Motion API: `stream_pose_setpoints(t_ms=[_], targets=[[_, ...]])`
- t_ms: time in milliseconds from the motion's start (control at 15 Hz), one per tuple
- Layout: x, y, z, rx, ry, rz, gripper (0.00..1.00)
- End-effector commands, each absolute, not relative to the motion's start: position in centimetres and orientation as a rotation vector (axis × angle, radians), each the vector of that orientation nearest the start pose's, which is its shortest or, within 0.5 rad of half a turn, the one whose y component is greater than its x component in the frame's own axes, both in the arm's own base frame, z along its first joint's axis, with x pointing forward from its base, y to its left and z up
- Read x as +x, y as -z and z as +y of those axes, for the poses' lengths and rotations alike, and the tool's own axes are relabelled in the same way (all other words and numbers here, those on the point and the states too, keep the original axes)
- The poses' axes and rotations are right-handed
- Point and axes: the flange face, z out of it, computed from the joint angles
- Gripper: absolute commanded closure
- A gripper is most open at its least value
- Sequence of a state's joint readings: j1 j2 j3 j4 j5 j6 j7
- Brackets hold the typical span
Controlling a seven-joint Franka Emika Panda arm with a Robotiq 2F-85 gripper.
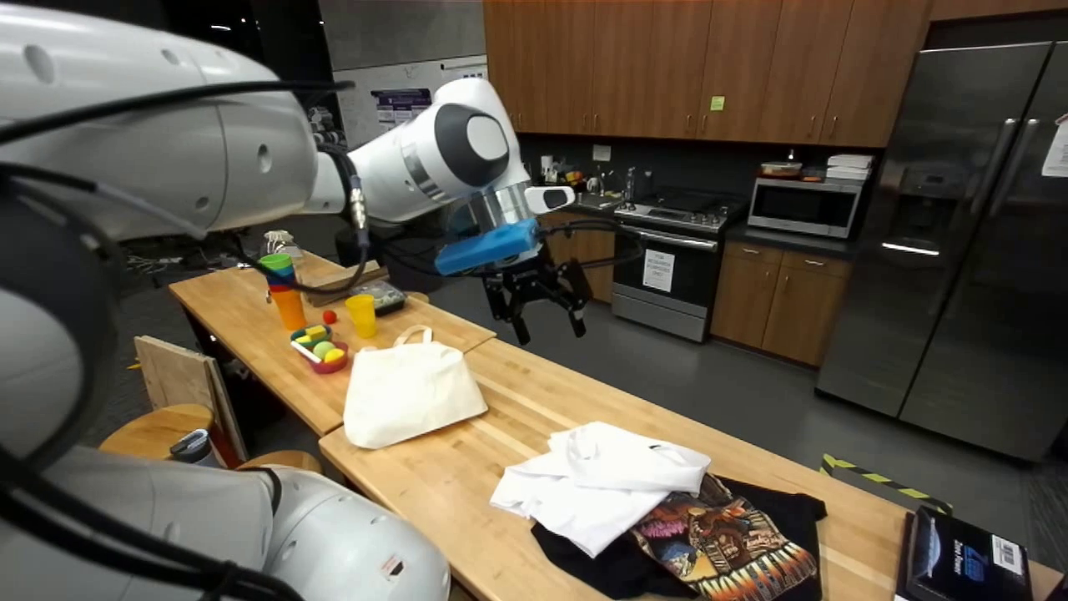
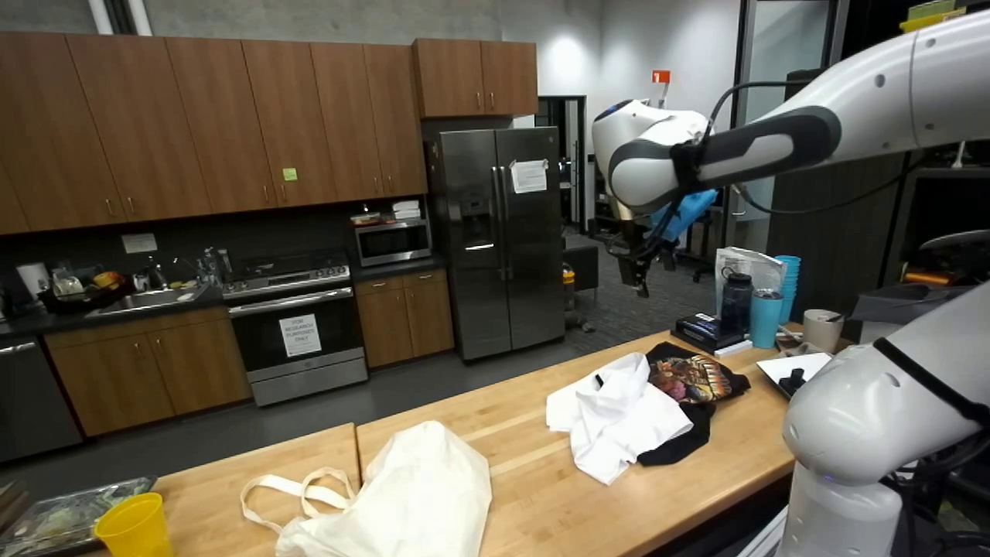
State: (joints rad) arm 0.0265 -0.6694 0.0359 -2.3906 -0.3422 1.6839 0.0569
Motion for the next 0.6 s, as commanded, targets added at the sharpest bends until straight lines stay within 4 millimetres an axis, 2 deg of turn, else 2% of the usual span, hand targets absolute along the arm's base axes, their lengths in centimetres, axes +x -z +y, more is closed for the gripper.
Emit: stream_pose_setpoints(t_ms=[0, 67, 267, 400, 533], targets=[[39.6, -57.8, -6.5, -3.347, -0.081, 0.025, 0.0], [40.3, -57.6, -8.1, -3.305, -0.104, 0.07, 0.0], [40.9, -54.0, -12.7, -3.138, -0.194, 0.155, 0.0], [40.5, -50.4, -14.4, -3.03, -0.28, 0.193, 0.0], [40.1, -46.5, -15.0, -2.962, -0.39, 0.204, 0.0]])
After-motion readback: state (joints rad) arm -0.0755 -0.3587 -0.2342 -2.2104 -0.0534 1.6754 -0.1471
